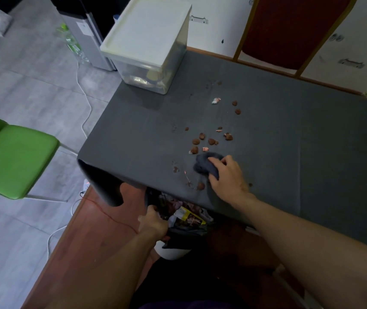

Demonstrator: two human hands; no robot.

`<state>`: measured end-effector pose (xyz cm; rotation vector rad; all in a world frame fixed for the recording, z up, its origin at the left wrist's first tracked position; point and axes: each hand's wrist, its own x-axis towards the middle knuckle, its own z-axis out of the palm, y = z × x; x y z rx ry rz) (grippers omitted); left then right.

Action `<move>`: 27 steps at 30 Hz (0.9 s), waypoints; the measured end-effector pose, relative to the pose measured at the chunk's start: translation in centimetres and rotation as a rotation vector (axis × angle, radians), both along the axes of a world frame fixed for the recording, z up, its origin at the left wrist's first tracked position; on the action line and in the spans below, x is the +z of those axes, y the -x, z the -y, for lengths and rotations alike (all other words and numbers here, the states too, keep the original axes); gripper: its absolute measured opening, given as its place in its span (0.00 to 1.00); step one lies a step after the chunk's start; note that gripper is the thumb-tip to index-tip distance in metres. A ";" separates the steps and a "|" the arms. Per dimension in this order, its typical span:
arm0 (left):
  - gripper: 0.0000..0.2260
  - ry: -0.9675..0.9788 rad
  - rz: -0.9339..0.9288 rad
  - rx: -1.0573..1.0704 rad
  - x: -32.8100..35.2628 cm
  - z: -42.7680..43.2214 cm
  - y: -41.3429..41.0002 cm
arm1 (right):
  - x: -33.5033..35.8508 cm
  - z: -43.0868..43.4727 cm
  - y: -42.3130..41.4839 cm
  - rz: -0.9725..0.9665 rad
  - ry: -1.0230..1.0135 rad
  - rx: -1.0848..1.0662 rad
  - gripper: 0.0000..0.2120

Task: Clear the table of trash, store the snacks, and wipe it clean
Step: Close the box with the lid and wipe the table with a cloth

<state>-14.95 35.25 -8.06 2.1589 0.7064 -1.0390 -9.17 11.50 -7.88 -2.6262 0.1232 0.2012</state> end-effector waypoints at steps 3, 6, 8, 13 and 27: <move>0.28 -0.005 0.008 -0.026 -0.2 -0.7 0.1 | -0.2 -1.2 1.3 0.006 0.010 0.148 0.22; 0.26 0.012 0.019 -0.050 -0.4 -1.4 0.1 | -0.8 -2.9 3.8 0.051 -0.019 0.316 0.22; 0.24 0.031 0.013 -0.063 -0.6 -1.9 0.0 | -1.0 -3.9 5.2 0.096 -0.031 0.411 0.23; 0.25 0.051 0.016 -0.092 -1.2 -3.3 -0.5 | -0.5 -4.1 4.3 0.190 -0.136 0.328 0.21; 0.28 0.081 0.051 -0.160 -2.4 -5.7 -1.1 | 0.2 -0.6 -10.2 -0.008 0.233 -0.218 0.21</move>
